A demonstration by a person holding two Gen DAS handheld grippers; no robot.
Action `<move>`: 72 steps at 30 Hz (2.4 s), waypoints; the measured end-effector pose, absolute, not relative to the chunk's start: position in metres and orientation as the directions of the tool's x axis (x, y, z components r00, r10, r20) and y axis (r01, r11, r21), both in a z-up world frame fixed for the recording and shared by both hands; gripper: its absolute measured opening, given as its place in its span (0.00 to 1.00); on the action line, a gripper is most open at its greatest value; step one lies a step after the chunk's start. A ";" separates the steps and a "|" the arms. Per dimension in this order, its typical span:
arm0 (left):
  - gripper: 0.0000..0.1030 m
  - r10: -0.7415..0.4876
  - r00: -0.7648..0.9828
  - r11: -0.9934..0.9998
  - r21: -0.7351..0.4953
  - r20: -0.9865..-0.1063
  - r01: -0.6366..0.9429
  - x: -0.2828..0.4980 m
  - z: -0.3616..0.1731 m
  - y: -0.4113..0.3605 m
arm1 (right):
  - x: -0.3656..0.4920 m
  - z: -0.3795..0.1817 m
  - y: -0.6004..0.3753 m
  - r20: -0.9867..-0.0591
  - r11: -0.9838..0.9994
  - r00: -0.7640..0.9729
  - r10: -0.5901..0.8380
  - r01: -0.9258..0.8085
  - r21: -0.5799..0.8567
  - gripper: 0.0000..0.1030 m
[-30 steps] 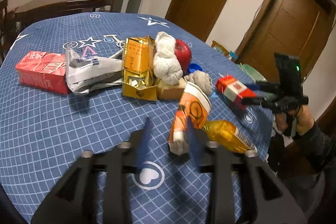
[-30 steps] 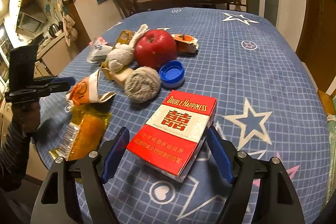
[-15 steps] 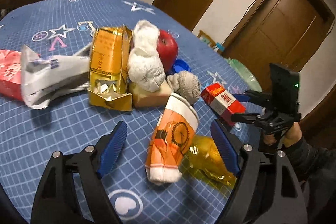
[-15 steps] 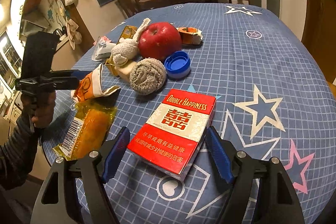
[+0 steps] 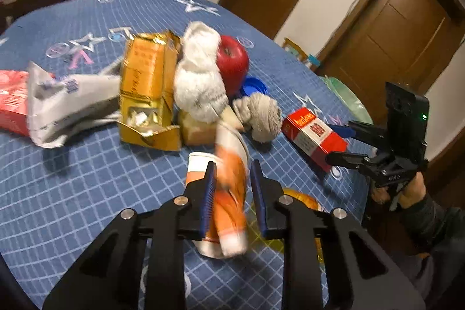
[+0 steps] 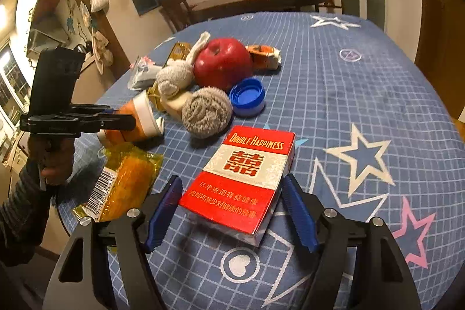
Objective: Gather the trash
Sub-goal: 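Grasp the orange-white packet with the left tool while the right tool grasps the Double Happiness pack, then lift both items and carry them over the green bin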
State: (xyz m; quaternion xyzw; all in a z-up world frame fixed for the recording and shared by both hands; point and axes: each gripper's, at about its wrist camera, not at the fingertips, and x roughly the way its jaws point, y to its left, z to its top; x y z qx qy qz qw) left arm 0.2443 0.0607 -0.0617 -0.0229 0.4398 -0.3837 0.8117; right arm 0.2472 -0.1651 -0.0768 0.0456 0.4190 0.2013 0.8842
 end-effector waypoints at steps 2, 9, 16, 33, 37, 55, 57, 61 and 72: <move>0.21 -0.629 0.357 0.725 -0.355 -0.690 0.591 0.239 -0.057 0.063 | 0.244 -0.074 -0.164 -0.713 0.920 0.589 0.382 -0.314 0.234 0.69; 0.21 -0.577 0.421 0.769 -0.292 -0.700 0.569 0.223 -0.049 0.064 | 0.233 -0.063 -0.155 -0.686 0.931 0.639 0.348 -0.325 0.169 0.68; 0.24 -0.569 0.359 0.769 -0.324 -0.740 0.550 0.241 -0.056 0.062 | 0.235 -0.073 -0.149 -0.719 0.923 0.592 0.364 -0.336 0.190 0.68; 0.12 -0.427 0.392 0.822 -0.169 -0.815 0.544 0.243 -0.061 0.024 | 0.270 -0.090 -0.130 -0.796 0.957 0.547 0.258 -0.256 0.135 0.69; 0.08 -0.406 0.451 0.849 -0.145 -0.795 0.508 0.235 -0.057 0.026 | 0.263 -0.086 -0.126 -0.768 0.960 0.592 0.243 -0.263 0.100 0.67; 0.07 -0.428 0.735 0.895 -0.131 -0.526 0.427 0.155 0.021 0.024 | 0.184 -0.008 -0.120 -0.468 0.972 0.864 0.186 -0.231 -0.040 0.65; 0.07 -0.422 0.757 0.899 -0.125 -0.499 0.419 0.148 0.025 0.019 | 0.178 0.003 -0.117 -0.442 0.970 0.877 0.186 -0.236 -0.061 0.65; 0.07 -0.417 0.782 0.903 -0.114 -0.463 0.414 0.137 0.034 0.010 | 0.170 0.016 -0.119 -0.416 0.969 0.889 0.190 -0.237 -0.064 0.65; 0.07 -0.408 0.809 0.908 -0.093 -0.423 0.409 0.133 0.039 -0.007 | 0.151 0.040 -0.147 -0.399 0.977 0.899 0.182 -0.211 -0.029 0.65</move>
